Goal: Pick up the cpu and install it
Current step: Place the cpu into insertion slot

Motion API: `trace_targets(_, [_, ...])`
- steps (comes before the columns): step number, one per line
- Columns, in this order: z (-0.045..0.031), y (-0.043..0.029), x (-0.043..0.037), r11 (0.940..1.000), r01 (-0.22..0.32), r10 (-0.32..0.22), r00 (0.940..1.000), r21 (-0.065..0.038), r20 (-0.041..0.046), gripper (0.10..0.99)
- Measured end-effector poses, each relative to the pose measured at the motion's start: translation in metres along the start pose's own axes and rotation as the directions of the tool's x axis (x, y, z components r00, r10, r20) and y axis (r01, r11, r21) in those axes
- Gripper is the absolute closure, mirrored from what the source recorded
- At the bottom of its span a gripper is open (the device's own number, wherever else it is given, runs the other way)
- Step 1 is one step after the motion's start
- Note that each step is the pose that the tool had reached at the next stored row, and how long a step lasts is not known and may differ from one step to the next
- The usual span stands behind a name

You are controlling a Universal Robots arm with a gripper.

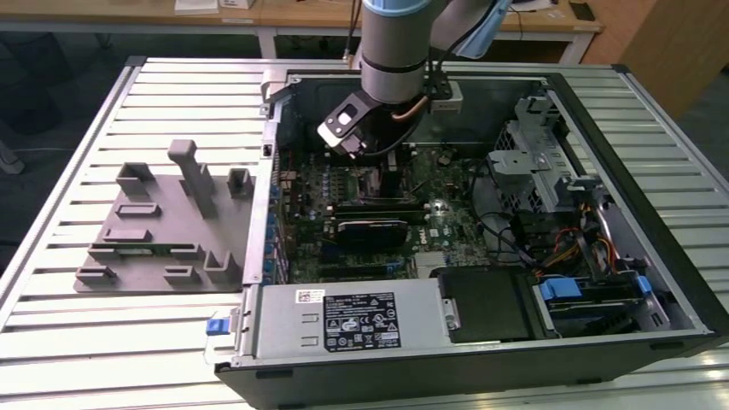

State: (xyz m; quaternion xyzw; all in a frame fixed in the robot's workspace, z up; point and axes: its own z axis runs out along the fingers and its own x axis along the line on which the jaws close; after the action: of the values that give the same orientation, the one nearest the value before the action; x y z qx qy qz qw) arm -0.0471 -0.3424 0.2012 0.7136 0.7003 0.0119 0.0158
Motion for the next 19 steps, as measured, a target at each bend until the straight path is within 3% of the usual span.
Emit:
trace_targets(7, [0.0011, 0.0, 0.0001, 1.0, 0.0, 0.0, 1.0, 0.0, -0.0003, 0.541])
trace_targets(13, [0.0115, -0.0011, -0.0003, 1.0, 0.0, 0.0, 1.0, 0.001, 0.0023, 0.541])
trace_targets(17, [-0.0043, -0.0004, 0.0, 1.0, 0.0, 0.0, 1.0, 0.0, 0.0, 0.541])
trace_targets(19, [-0.001, -0.001, 0.0, 1.0, 0.001, -0.001, 1.0, -0.001, -0.0001, 0.541])
